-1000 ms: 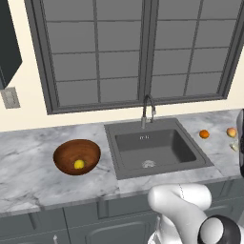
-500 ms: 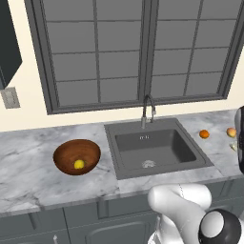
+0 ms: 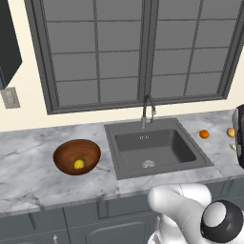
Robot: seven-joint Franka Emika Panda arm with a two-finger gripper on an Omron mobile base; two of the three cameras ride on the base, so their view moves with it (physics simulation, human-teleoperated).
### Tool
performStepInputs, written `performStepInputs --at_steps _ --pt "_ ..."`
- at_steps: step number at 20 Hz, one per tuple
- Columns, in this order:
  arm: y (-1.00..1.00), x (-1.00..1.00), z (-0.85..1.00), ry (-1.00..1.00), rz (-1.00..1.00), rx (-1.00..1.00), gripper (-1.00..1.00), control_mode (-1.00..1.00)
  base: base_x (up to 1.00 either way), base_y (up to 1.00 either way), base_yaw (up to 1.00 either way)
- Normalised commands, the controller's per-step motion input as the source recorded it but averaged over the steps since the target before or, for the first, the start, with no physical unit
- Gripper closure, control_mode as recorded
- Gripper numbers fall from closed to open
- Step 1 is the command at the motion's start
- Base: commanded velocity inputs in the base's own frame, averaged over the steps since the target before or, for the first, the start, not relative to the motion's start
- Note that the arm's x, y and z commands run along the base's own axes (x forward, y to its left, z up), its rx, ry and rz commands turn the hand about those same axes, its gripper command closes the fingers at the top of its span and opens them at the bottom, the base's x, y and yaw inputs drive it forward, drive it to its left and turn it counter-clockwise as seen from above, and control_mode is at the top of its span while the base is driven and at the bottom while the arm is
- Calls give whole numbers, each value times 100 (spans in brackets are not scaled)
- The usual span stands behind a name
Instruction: There is a mixed pile of frozen fruits and vegetables on the counter. Locate all the frozen vegetables and place the items in a bowl on the counter. Take all the frozen fruits and defrost them in a running sink.
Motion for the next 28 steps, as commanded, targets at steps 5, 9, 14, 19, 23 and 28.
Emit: performStepInputs --at_steps 5,9,14,19,23,28 --pt "-20 20 -27 0 0 1 -100 -100 0 0 0" --pt "-18 17 -25 1 0 3 -100 -100 0 0 0" --pt "-8 4 -11 3 0 1 -100 -100 0 0 0" --pt "-3 7 -9 6 0 0 -100 -100 0 0 0" --pt "0 12 -20 5 0 0 -100 -100 0 0 0" --pt "-1 11 -20 1 0 0 -100 -100 0 0 0"
